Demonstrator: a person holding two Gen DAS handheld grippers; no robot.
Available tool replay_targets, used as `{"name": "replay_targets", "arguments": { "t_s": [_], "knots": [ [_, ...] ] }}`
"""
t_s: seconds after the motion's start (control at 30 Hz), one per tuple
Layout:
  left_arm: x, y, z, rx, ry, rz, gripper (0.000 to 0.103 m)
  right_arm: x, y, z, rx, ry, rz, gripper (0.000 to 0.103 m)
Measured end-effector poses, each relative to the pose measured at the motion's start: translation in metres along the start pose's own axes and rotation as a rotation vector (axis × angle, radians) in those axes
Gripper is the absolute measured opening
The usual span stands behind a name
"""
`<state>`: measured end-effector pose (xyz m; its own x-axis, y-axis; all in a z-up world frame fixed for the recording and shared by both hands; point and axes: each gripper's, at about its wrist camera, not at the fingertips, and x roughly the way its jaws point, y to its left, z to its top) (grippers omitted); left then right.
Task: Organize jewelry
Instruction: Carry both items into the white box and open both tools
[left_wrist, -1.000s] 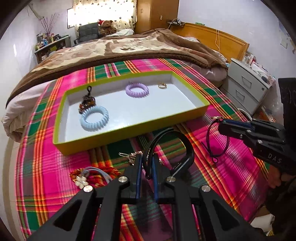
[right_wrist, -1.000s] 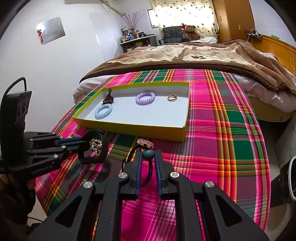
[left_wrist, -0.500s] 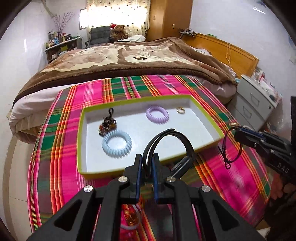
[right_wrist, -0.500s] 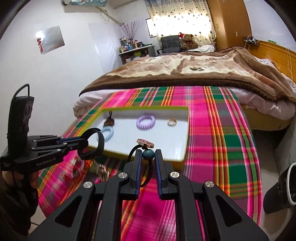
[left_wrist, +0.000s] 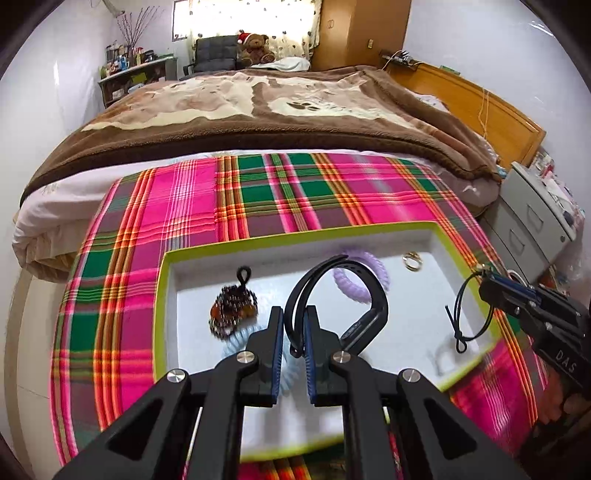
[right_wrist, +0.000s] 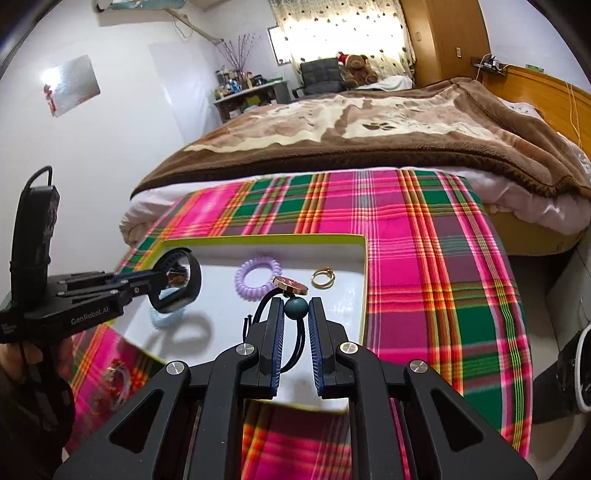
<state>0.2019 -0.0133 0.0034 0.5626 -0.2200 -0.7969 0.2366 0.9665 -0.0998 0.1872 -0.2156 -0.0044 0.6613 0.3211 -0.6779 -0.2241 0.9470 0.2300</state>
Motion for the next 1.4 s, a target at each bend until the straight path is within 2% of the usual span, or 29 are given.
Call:
{"name": "replay_targets", "arguments": {
  "t_s": [0.2,0.47,0.87,1.17,1.4],
  "knots": [
    [0.025,0.008,0.008,-0.042,0.042,-0.022,0.011,0.023,-0.009,0.003,0.02,0.041,-0.006,0.014],
    [0.044,0.011,0.011,-0.04,0.089,-0.012,0.011,0.04,-0.01,0.003,-0.009,0.085,-0.042,0.014],
    [0.045,0.013,0.012,-0.049,0.087,-0.02,0.012,0.049,0.001,0.0,-0.103,0.111,-0.125,0.014],
    [0.044,0.014,0.014,-0.066,0.087,-0.03,0.012,0.051,0.004,-0.001,-0.131,0.115,-0.147,0.014],
    [0.04,0.014,0.014,-0.071,0.077,-0.039,0.018,0.05,0.005,-0.001,-0.125,0.111,-0.15,0.019]
  ]
}}
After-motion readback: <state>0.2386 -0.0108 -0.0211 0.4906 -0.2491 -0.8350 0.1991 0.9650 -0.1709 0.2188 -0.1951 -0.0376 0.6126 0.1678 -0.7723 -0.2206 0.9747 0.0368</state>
